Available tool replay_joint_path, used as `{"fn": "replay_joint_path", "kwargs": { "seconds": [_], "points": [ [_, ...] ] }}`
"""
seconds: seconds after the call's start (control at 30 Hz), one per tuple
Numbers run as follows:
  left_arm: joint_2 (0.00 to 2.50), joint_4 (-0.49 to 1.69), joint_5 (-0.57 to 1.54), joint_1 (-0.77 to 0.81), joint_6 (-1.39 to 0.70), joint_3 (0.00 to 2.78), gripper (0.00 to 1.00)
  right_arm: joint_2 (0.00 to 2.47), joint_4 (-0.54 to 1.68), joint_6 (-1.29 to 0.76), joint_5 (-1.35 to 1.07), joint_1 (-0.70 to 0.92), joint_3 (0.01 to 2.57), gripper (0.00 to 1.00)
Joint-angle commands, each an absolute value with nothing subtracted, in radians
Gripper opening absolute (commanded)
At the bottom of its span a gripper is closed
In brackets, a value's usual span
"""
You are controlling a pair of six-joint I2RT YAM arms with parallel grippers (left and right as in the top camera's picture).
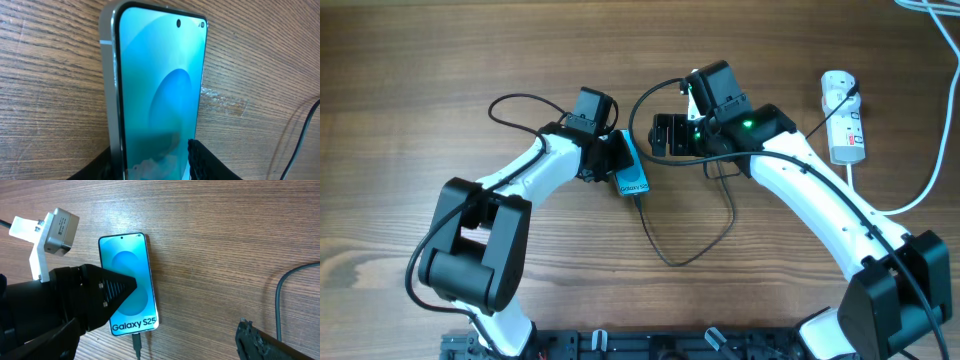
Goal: Plug charger to phone and switch on socket
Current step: 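Lower the phone flat onto the table with the left gripper and release, then move the right gripper over the white power strip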
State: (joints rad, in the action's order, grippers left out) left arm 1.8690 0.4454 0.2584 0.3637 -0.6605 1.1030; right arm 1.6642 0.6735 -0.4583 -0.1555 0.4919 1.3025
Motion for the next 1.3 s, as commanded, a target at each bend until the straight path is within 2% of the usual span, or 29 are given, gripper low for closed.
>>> {"fn": "replay_joint_path", "kwargs": {
  "seconds": [0.0, 0.33, 0.43, 0.57, 0.7, 0.77, 0.83, 0.87, 1.17, 1.27],
  "points": [
    [1.880, 0.442, 0.249, 0.364, -0.661, 1.103, 0.43, 1.661, 0.673, -0.446, -0.141, 0.493, 1.314, 1.00],
    [1.880, 0.442, 0.250, 0.364, -0.660, 1.103, 0.44, 1.661, 0.673, -0.446, -0.141, 0.493, 1.314, 1.00],
    [1.879, 0.442, 0.249, 0.356, -0.660, 1.103, 0.40, 1.661, 0.673, -0.446, -0.141, 0.493, 1.314, 1.00],
    [1.864, 0.465, 0.250, 0.275, -0.660, 1.103, 0.38, 1.661, 0.673, -0.446, -0.141, 0.493, 1.314, 1.00],
    [1.859, 0.488, 0.250, 0.162, -0.660, 1.103, 0.42, 1.661, 0.673, -0.445, -0.141, 0.493, 1.314, 1.00],
    [1.859, 0.489, 0.250, 0.120, -0.660, 1.103, 0.59, 1.661, 0.673, -0.446, -0.141, 0.493, 1.314, 1.00],
    [1.859, 0.491, 0.250, 0.091, -0.660, 1.103, 0.92, 1.661, 0.673, -0.446, -0.141, 0.493, 1.314, 1.00],
    [1.859, 0.491, 0.249, 0.087, -0.660, 1.103, 1.00, 1.661, 0.673, -0.446, -0.141, 0.493, 1.314, 1.00],
    [1.859, 0.490, 0.250, 0.088, -0.661, 1.103, 1.00, 1.660, 0.657, -0.445, -0.159, 0.493, 1.316, 1.00],
    [1.859, 0.486, 0.249, 0.089, -0.660, 1.103, 1.00, 1.658, 0.699, -0.445, -0.165, 0.492, 1.425, 1.00]
  ]
}}
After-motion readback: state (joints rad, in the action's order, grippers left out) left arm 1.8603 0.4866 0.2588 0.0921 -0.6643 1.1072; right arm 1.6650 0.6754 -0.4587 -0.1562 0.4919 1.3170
